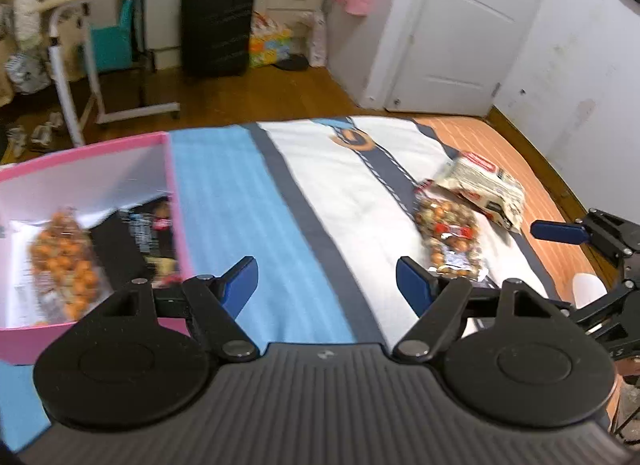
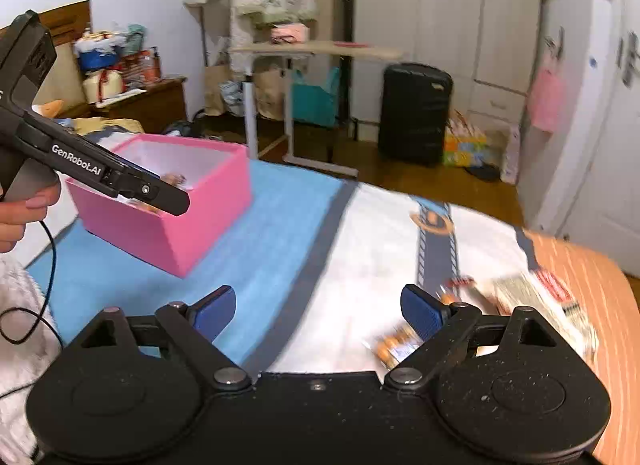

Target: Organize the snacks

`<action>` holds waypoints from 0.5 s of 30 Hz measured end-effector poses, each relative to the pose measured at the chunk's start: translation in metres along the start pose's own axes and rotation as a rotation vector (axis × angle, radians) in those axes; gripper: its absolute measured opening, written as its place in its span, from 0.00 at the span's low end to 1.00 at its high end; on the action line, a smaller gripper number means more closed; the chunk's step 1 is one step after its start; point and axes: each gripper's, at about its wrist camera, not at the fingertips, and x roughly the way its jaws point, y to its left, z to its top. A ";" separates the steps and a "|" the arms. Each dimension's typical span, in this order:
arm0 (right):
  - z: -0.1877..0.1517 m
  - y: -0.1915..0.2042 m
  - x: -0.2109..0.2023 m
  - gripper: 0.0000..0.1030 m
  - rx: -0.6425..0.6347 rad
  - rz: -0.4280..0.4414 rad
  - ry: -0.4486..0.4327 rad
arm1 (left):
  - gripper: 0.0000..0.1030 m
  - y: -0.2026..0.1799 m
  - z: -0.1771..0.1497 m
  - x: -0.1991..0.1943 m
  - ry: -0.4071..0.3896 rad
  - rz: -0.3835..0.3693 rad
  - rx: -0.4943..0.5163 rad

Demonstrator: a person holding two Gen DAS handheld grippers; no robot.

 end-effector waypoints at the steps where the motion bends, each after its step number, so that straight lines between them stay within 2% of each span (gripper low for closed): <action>1: -0.005 -0.005 0.002 0.90 0.005 -0.021 0.001 | 0.73 -0.005 0.000 0.007 0.004 -0.010 0.005; 4: -0.023 -0.020 0.008 0.90 0.018 -0.031 -0.024 | 0.73 -0.022 -0.001 0.030 0.022 -0.045 0.021; 6: -0.037 -0.028 0.009 0.91 0.000 0.012 -0.099 | 0.73 -0.033 -0.001 0.045 0.028 -0.070 0.032; 7: -0.041 -0.030 0.012 0.91 -0.007 0.001 -0.117 | 0.73 -0.038 -0.001 0.053 0.028 -0.081 0.035; 10: -0.045 -0.035 0.028 0.91 0.002 -0.050 -0.094 | 0.73 -0.049 0.003 0.079 0.034 -0.110 0.013; 15: -0.056 -0.054 0.055 0.92 0.062 -0.084 -0.050 | 0.73 -0.059 0.011 0.121 0.062 -0.154 -0.012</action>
